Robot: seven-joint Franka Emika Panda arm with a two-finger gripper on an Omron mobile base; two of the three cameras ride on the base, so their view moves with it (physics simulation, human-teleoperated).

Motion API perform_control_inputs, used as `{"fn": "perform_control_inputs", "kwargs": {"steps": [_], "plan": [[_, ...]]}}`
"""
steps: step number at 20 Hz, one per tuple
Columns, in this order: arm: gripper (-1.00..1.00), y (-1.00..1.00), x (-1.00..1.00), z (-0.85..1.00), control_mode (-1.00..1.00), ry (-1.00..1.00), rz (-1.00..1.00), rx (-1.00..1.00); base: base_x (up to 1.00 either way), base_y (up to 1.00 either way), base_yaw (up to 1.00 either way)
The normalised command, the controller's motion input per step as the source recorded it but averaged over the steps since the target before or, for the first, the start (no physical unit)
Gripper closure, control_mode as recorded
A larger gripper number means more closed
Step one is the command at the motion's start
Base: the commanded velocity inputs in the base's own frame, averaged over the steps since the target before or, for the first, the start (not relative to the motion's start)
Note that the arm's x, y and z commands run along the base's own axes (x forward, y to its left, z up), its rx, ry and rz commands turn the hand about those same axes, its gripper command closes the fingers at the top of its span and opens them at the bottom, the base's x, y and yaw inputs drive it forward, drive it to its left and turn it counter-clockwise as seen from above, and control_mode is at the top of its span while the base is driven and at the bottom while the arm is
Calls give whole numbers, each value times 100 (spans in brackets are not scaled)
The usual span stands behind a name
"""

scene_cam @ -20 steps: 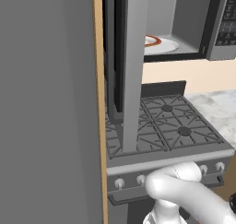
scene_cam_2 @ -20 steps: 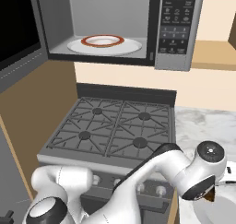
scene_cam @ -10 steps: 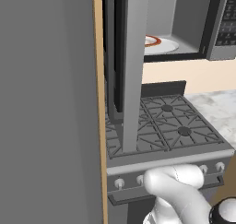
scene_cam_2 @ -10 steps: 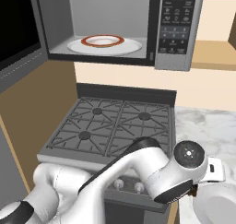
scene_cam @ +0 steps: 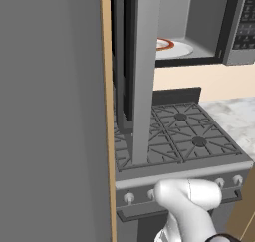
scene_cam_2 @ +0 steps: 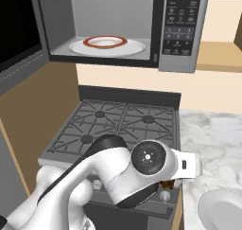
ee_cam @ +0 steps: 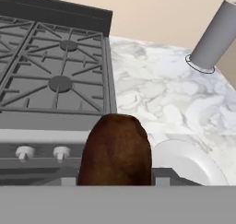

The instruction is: Pick the sweet potato from the counter and place it in the microwave. Then turn on the microwave.

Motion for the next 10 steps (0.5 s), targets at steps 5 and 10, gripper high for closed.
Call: {"fn": "perform_control_inputs", "kwargs": {"steps": [5,10], "plan": [[100,59,0,65,-100,-1,0,0,0,0,0],[100,42,0,73,-100,0,0,0,0,0,0]]}}
